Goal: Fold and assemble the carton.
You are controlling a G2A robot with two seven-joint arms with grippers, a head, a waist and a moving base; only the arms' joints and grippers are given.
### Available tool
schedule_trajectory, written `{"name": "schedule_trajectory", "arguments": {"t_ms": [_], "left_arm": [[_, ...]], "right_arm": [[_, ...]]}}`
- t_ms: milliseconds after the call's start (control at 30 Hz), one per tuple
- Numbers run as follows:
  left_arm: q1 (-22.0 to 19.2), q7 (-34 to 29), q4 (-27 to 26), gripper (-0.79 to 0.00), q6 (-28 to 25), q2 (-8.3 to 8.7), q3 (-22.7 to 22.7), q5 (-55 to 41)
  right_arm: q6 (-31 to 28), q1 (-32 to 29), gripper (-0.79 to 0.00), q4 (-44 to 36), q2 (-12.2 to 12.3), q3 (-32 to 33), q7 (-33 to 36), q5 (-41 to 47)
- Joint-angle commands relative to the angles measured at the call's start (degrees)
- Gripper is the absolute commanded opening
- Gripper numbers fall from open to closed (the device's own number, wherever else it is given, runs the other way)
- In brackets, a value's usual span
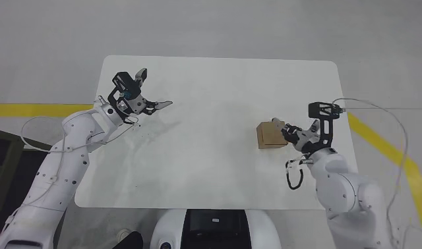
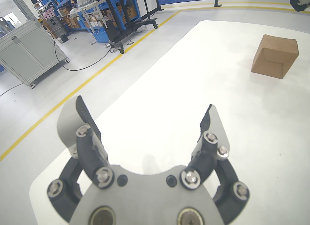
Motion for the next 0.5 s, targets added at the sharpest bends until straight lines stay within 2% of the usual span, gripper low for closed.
{"name": "schedule_trajectory", "arguments": {"t_ms": [0,167,467], "left_arm": [[0.0,0.0,0.0,0.0,0.0,0.0,0.0,0.0],[0.0,0.0,0.0,0.0,0.0,0.0,0.0,0.0],[0.0,0.0,0.0,0.0,0.0,0.0,0.0,0.0]], "right_arm": [[-2.21,-1.01,0.0,0.52,-0.01,2.4,-2.63,3.78],[-8.18,-5.43,0.0,1.56,0.01,10.25,-9.56,12.61],[-12.37,-9.91,0.0,0.75,0.13,18.84,-11.65,20.64]]}}
